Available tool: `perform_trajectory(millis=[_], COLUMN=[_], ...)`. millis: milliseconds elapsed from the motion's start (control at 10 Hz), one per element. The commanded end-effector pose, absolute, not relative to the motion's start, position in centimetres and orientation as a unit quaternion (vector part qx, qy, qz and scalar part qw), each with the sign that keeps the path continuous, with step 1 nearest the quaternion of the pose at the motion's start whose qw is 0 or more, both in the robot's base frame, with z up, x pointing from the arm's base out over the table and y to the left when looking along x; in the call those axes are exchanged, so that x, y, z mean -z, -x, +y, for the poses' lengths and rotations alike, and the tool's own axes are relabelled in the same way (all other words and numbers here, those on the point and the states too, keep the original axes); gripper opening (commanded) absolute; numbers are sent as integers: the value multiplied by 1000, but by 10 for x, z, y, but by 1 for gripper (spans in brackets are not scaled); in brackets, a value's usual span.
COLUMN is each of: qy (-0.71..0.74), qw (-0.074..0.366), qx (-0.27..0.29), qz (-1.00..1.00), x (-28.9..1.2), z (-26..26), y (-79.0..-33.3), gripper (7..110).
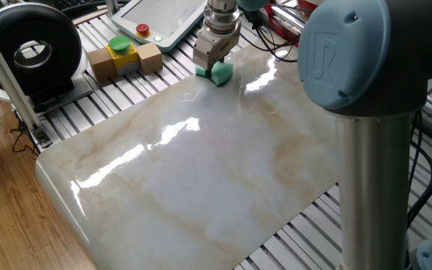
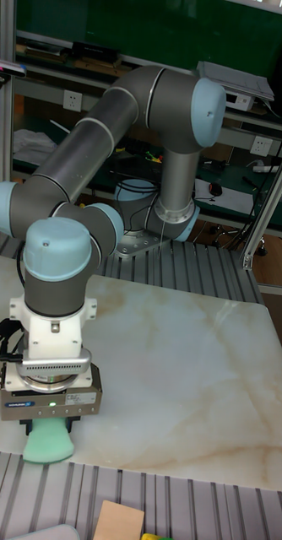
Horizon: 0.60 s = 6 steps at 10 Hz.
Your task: Clean the tabletop with a sponge
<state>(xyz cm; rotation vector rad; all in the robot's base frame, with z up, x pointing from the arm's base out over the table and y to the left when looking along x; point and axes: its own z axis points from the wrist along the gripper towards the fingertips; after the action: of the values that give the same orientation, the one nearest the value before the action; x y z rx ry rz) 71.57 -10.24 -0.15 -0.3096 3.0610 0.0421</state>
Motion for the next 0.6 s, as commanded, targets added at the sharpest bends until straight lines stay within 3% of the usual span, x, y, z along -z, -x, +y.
perform_trajectory(millis=[0,500], qy=[93,77], qw=[32,27], qx=[-20,-18], qz=[995,996], x=[-2,-3], z=[-94,-70], y=[-717,-719], gripper=[7,7])
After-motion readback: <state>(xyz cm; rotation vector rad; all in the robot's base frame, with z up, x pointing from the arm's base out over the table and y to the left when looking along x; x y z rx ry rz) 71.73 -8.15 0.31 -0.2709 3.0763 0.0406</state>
